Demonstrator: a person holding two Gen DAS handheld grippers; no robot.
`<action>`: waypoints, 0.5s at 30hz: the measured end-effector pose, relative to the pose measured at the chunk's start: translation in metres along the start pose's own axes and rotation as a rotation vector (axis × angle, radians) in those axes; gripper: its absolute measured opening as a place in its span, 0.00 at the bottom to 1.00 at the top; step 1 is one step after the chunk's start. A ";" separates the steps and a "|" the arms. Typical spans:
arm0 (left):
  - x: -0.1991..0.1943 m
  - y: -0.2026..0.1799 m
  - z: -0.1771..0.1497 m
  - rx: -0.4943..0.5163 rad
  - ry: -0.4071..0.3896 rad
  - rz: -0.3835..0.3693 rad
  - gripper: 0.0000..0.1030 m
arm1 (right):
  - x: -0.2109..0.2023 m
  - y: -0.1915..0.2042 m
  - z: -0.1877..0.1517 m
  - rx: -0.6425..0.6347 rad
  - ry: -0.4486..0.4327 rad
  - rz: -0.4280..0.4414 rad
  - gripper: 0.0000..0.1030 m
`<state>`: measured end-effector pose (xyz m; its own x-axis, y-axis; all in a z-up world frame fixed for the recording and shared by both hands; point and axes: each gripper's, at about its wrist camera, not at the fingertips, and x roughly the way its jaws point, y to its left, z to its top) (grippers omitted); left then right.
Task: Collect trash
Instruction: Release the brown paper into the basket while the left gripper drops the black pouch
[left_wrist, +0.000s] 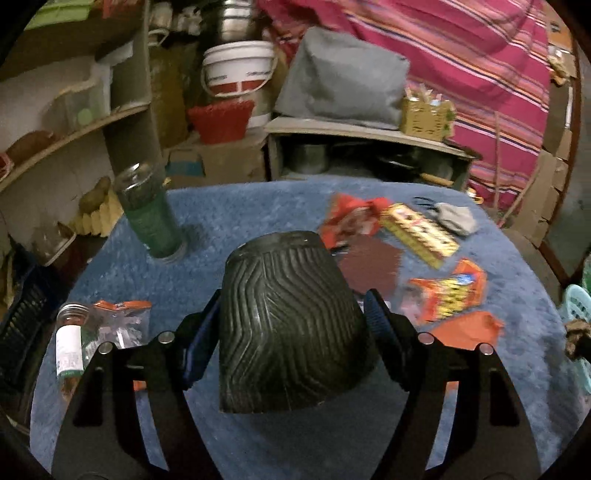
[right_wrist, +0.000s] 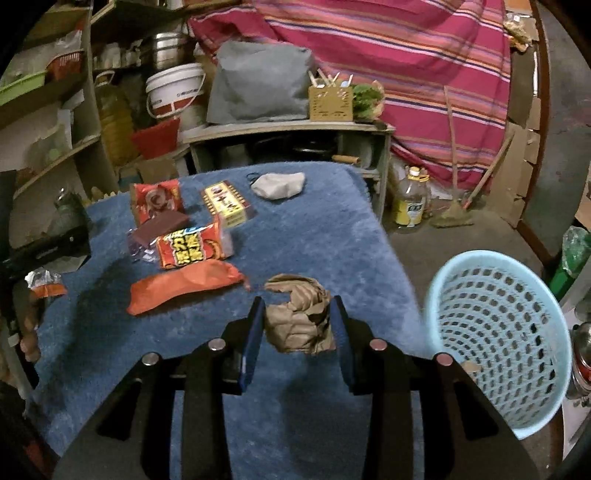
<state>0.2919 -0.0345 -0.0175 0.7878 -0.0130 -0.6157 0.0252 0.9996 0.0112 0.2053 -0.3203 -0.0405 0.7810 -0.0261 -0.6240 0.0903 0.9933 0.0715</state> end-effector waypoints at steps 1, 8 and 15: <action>-0.006 -0.007 0.000 0.010 -0.003 -0.011 0.71 | -0.003 -0.005 0.000 -0.001 -0.005 -0.004 0.36; -0.042 -0.068 -0.007 0.060 -0.045 -0.100 0.71 | -0.029 -0.051 0.001 -0.007 -0.036 -0.045 0.36; -0.058 -0.140 -0.014 0.092 -0.070 -0.211 0.71 | -0.052 -0.111 0.002 0.021 -0.039 -0.114 0.36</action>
<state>0.2340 -0.1731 0.0052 0.7996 -0.2259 -0.5564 0.2470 0.9683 -0.0381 0.1559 -0.4298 -0.0151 0.7882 -0.1433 -0.5985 0.1922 0.9812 0.0181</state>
